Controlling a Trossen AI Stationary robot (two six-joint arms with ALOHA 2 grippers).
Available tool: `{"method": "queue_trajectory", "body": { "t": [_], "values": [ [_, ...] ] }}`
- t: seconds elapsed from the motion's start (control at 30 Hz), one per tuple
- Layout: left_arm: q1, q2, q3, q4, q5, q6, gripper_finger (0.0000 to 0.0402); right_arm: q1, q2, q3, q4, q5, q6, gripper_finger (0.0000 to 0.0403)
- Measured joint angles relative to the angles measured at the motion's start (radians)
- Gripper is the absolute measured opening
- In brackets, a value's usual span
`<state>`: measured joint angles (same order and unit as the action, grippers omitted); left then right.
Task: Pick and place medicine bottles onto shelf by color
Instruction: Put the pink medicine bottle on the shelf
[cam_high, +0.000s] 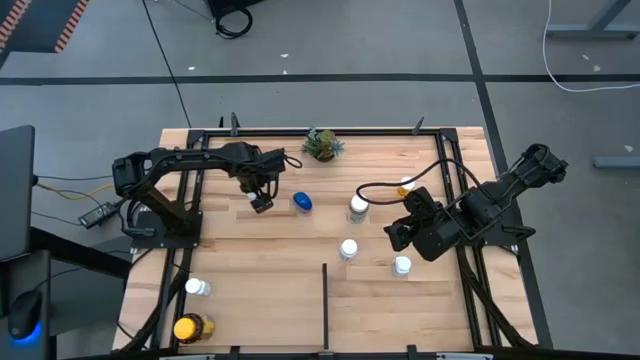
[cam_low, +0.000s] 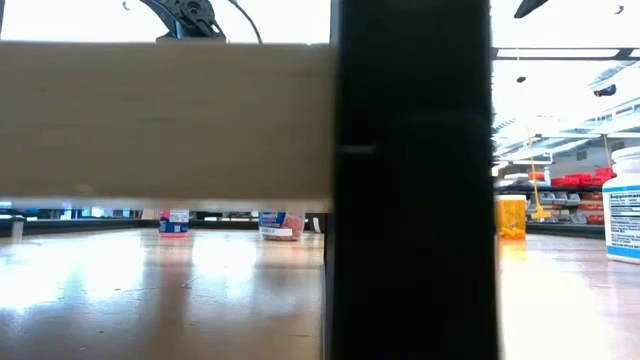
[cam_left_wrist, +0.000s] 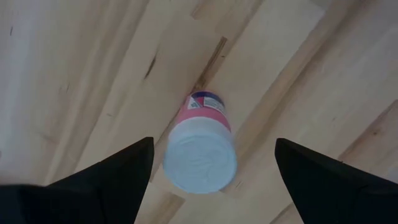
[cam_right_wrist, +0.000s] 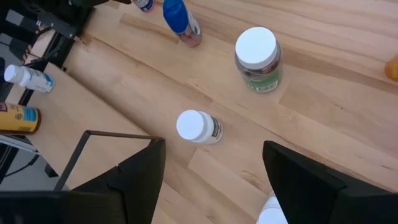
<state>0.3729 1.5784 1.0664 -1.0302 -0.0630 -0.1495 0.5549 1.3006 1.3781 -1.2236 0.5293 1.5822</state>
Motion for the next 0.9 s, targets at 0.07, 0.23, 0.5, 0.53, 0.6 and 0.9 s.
{"method": "queue_trajectory", "body": {
  "t": [0.07,0.23,0.5,0.53,0.6,0.9],
  "values": [
    [0.0,0.0,0.0,0.003,0.0,-0.004,0.034,0.0,0.0,0.0,0.0,0.0,0.0,0.0276],
    [0.001,0.0,0.0,0.002,0.0,-0.022,0.0319,0.0,0.0,0.0,0.0,0.0,0.0,0.0276],
    [0.001,0.0,0.0,0.005,-0.004,-0.052,0.0258,0.0,0.0,0.0,0.0,-0.007,0.0,0.0276],
    [0.001,0.0,0.0,0.005,-0.004,-0.055,0.0253,0.0,0.0,0.0,0.0,-0.007,0.0,0.0276],
    [0.001,0.0,0.0,0.005,-0.004,-0.066,0.0246,0.0,0.0,0.0,0.0,-0.007,0.0,0.0276],
    [0.001,0.001,0.0,-0.027,-0.004,-0.106,0.0263,0.0,0.0,0.0,0.0,-0.007,0.0,0.0276]
  ]
}}
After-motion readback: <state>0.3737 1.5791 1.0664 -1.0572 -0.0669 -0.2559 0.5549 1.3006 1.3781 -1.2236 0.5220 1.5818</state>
